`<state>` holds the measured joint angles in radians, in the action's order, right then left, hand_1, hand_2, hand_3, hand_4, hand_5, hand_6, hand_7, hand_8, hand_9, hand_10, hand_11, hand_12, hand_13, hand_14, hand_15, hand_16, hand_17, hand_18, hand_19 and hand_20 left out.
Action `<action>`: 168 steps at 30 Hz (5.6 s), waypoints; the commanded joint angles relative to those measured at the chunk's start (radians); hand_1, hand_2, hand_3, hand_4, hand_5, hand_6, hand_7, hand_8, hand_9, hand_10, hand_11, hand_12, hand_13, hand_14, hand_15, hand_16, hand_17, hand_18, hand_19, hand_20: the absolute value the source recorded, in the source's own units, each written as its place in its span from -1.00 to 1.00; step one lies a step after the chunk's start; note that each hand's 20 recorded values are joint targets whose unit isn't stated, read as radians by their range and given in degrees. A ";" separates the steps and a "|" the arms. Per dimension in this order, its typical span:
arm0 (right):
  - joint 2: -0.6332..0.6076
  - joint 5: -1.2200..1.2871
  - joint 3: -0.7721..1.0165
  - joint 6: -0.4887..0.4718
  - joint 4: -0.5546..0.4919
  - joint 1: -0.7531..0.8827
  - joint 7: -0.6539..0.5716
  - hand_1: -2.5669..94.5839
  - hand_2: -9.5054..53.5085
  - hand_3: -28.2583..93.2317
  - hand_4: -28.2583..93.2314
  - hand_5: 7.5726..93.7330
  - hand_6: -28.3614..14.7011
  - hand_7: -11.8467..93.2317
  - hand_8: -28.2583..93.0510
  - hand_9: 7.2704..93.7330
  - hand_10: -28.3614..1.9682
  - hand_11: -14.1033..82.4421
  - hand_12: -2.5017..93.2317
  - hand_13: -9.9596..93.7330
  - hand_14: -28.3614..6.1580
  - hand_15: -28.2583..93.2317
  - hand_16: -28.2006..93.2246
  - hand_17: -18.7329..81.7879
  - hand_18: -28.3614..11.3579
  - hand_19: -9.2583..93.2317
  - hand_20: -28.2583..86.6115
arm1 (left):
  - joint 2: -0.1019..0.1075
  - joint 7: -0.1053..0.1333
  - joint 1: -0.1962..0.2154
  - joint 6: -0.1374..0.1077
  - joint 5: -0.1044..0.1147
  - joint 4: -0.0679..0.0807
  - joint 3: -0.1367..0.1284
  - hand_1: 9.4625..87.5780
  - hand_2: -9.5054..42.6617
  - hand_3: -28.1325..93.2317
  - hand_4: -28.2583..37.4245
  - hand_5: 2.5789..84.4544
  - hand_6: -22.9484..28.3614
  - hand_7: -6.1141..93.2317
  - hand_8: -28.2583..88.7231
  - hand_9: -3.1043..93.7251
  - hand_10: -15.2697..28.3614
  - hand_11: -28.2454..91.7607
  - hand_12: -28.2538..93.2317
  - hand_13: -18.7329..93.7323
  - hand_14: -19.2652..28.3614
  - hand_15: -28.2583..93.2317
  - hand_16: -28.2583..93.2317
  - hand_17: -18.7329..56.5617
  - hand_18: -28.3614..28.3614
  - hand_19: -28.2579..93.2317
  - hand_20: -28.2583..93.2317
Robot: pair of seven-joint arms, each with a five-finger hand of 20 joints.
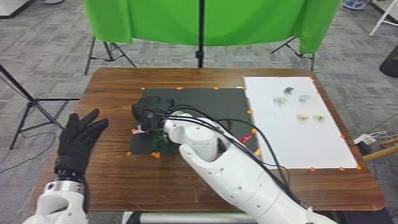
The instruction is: Arrange flowers
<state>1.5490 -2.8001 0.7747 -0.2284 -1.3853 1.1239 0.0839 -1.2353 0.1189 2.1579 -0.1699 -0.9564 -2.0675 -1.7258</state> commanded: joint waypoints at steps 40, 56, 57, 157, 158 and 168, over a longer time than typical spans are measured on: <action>-0.618 0.311 0.622 -0.094 -0.366 0.407 -0.550 -0.22 -1.00 0.51 -0.74 0.29 0.27 -0.51 -0.66 0.52 -0.24 -0.35 -0.50 0.75 0.23 0.53 0.00 0.52 -0.29 1.00 0.51 | -0.041 -0.042 0.053 0.013 -0.009 -0.018 -0.031 -0.84 -0.07 0.43 -1.00 -0.03 0.10 -0.80 -0.61 0.01 0.32 -0.28 -0.33 -0.08 0.44 -0.38 -0.48 -0.35 0.41 -0.51 -0.22; -0.615 0.245 0.591 0.157 -0.281 0.442 -0.490 0.33 -1.00 0.36 -0.76 0.57 0.19 -0.47 -0.36 0.88 0.22 -0.54 -0.18 0.91 0.52 0.49 -0.01 0.67 -0.11 1.00 0.51 | -0.046 -0.052 0.057 0.017 -0.015 -0.021 -0.032 -0.82 -0.14 0.45 -1.00 -0.03 0.10 -0.81 -0.61 0.01 0.32 -0.28 -0.32 -0.07 0.44 -0.38 -0.48 -0.35 0.41 -0.51 -0.21; -0.620 0.242 0.588 0.166 -0.284 0.435 -0.483 0.35 -1.00 0.36 -0.76 0.60 0.20 -0.46 -0.35 0.90 0.25 -0.54 -0.17 0.92 0.54 0.49 -0.01 0.68 -0.10 1.00 0.51 | -0.047 -0.052 0.057 0.018 -0.016 -0.021 -0.032 -0.82 -0.14 0.45 -1.00 -0.03 0.10 -0.81 -0.61 0.01 0.32 -0.28 -0.32 -0.07 0.44 -0.38 -0.48 -0.35 0.41 -0.51 -0.21; -0.550 0.424 0.394 0.048 -0.432 0.048 -0.392 0.05 -1.00 0.48 -0.81 0.40 0.29 -0.48 -0.48 0.68 -0.03 -0.30 -0.50 0.84 0.40 0.46 0.02 0.58 -0.21 1.00 0.49 | -0.025 -0.082 0.040 -0.035 0.008 -0.033 -0.005 -0.83 0.02 0.38 -1.00 -0.02 0.13 -0.80 -0.62 0.01 0.34 -0.26 -0.34 -0.05 0.45 -0.38 -0.47 -0.36 0.41 -0.49 -0.21; -0.572 0.447 0.448 -0.012 -0.452 0.076 -0.429 -0.02 -1.00 0.50 -0.79 0.39 0.29 -0.48 -0.58 0.66 -0.04 -0.31 -0.50 0.83 0.39 0.47 0.02 0.57 -0.21 1.00 0.49 | -0.026 -0.081 0.043 -0.036 0.008 -0.033 -0.006 -0.83 0.02 0.38 -1.00 -0.02 0.13 -0.80 -0.62 0.01 0.34 -0.26 -0.34 -0.05 0.46 -0.37 -0.47 -0.36 0.41 -0.49 -0.21; -0.633 0.404 0.705 -0.228 -0.370 0.268 -0.588 -0.33 -1.00 0.46 -0.72 0.08 0.10 -0.64 -0.62 0.28 -0.44 -0.45 -0.50 0.66 0.05 0.51 0.01 0.47 -0.34 1.00 0.46 | -0.034 -0.090 0.053 -0.032 0.003 -0.038 -0.006 -0.82 0.02 0.37 -1.00 -0.01 0.14 -0.80 -0.62 0.02 0.35 -0.26 -0.33 -0.05 0.47 -0.37 -0.47 -0.36 0.42 -0.48 -0.21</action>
<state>0.9764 -2.3038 1.3798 -0.4707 -1.8938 1.2645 -0.4547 -1.2561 0.0476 2.1952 -0.2120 -0.9451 -2.1017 -1.7316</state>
